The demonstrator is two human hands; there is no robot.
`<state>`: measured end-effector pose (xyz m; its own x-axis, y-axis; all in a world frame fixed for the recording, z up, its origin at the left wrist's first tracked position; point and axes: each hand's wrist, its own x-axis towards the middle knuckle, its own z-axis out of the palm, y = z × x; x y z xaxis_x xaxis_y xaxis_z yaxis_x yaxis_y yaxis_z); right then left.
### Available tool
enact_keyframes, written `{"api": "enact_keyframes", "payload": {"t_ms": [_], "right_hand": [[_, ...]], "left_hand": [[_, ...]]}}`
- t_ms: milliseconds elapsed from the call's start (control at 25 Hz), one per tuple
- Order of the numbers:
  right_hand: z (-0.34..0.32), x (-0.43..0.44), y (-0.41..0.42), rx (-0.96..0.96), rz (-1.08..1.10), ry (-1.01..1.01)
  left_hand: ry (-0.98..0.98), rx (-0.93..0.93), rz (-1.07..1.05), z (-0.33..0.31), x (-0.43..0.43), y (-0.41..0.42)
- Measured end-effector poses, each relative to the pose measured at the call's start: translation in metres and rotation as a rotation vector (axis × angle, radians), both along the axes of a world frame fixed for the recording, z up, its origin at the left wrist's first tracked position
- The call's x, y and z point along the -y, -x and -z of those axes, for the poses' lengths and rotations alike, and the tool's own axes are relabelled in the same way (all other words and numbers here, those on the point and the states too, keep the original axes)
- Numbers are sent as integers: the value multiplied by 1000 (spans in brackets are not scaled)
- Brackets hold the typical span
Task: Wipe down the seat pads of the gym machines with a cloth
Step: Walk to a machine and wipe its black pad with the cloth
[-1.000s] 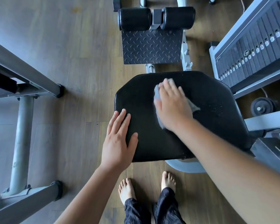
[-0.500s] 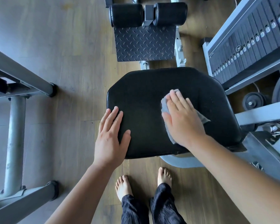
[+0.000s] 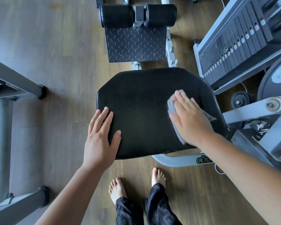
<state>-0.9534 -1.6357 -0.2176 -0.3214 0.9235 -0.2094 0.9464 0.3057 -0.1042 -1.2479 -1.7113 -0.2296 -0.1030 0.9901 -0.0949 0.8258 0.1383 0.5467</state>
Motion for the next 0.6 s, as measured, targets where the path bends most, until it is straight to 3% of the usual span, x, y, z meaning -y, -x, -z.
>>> {"api": "enact_keyframes", "payload": {"t_ms": [80,280,480,600], "right_hand": [[-1,0,-24,9,-80,21],[6,-105,-27,46,307,7],[-4,24,-64,15,-10,-1],[-2,-24,-76,21,26,5]], "left_hand": [[-3,5,4,1,-1,1],[-17,-2,2,3,-1,0],[-24,1,9,5,0,2],[-23,1,4,2,0,1]]}}
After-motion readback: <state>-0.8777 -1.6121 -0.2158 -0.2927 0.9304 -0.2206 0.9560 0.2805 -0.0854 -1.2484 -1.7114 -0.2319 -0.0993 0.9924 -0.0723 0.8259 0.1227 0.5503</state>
